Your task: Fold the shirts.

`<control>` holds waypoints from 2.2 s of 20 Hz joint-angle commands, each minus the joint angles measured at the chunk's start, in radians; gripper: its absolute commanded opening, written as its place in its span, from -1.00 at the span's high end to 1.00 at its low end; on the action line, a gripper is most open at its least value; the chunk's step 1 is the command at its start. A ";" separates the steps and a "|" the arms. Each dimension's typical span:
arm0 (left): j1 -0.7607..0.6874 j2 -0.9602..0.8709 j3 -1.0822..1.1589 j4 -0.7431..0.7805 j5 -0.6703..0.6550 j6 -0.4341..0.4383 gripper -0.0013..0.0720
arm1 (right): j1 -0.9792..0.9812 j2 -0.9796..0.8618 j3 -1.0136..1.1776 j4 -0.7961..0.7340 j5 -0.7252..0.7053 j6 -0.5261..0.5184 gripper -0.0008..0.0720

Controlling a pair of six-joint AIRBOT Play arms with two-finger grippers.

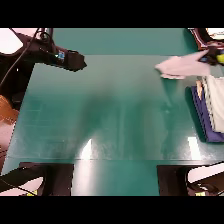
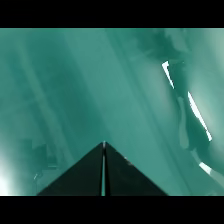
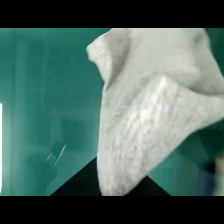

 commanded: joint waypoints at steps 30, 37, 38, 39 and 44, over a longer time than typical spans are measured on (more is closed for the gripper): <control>-0.053 0.001 0.000 -0.002 0.028 0.008 0.90 | -0.549 0.740 -0.727 -0.262 0.086 0.001 0.94; -0.053 0.001 0.000 -0.002 0.009 0.032 0.90 | -0.646 0.798 -0.864 -0.330 0.101 0.001 -0.68; -0.053 0.001 0.000 -0.002 0.009 0.032 0.90 | -0.644 0.798 -0.848 -0.322 0.098 0.001 -0.68; -0.053 0.001 0.000 -0.002 0.010 0.032 0.90 | -0.633 0.797 -0.824 -0.311 0.095 0.001 -0.68; -0.053 0.001 0.000 -0.001 0.024 0.031 0.90 | -0.409 0.797 -0.732 -0.024 0.055 0.002 -0.65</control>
